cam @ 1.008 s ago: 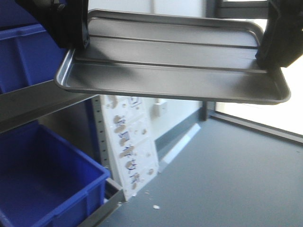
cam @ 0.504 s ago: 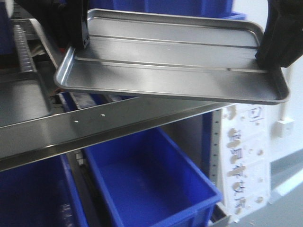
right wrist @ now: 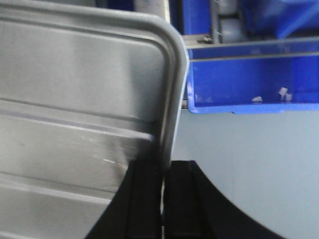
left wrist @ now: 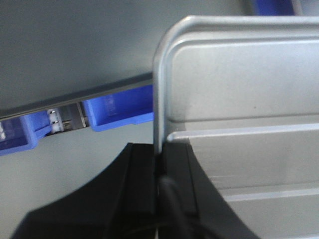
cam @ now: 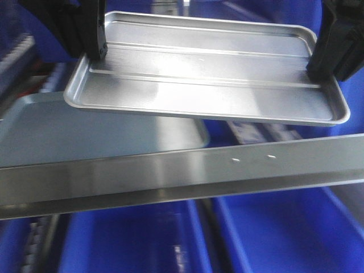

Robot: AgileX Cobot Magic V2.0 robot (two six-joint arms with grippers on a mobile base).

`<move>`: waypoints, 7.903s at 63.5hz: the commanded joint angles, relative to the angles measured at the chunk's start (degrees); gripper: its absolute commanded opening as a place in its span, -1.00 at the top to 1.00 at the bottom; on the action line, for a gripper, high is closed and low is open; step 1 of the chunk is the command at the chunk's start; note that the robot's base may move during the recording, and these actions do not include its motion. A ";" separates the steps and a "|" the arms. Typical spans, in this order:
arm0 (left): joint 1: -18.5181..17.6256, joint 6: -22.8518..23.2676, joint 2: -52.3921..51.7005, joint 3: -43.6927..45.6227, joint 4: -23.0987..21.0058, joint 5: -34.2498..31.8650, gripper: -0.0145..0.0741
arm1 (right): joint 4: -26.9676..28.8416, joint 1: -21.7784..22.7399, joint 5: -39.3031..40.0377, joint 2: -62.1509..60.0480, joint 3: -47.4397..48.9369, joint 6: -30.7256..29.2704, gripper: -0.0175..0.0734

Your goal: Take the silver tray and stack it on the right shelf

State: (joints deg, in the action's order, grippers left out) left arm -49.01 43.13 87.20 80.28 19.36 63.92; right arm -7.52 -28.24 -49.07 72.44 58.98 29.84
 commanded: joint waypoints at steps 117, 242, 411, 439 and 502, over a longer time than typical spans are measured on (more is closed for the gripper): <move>-0.15 -0.74 -1.87 1.89 2.23 0.18 0.88 | -2.06 0.10 2.41 -1.81 2.22 -1.17 0.49; 13.92 -14.93 18.84 5.72 -5.87 -15.79 0.31 | -2.48 5.92 1.27 24.58 16.89 -6.73 0.26; 12.39 -20.71 -81.76 -53.35 -3.28 -37.30 0.88 | -6.09 5.21 20.20 -66.80 -30.41 -9.79 0.50; 25.59 -37.78 -83.74 -60.26 -19.36 -41.40 0.88 | -6.09 5.21 20.20 -66.80 -30.41 -9.79 0.50; 47.40 -41.91 -88.66 -83.12 -20.44 -66.21 0.88 | -6.09 5.21 20.21 -66.80 -30.41 -9.79 0.50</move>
State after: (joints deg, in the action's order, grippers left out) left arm -1.76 1.25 -0.62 -1.67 -0.58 2.75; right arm -12.52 -23.11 -33.55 4.82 27.06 20.74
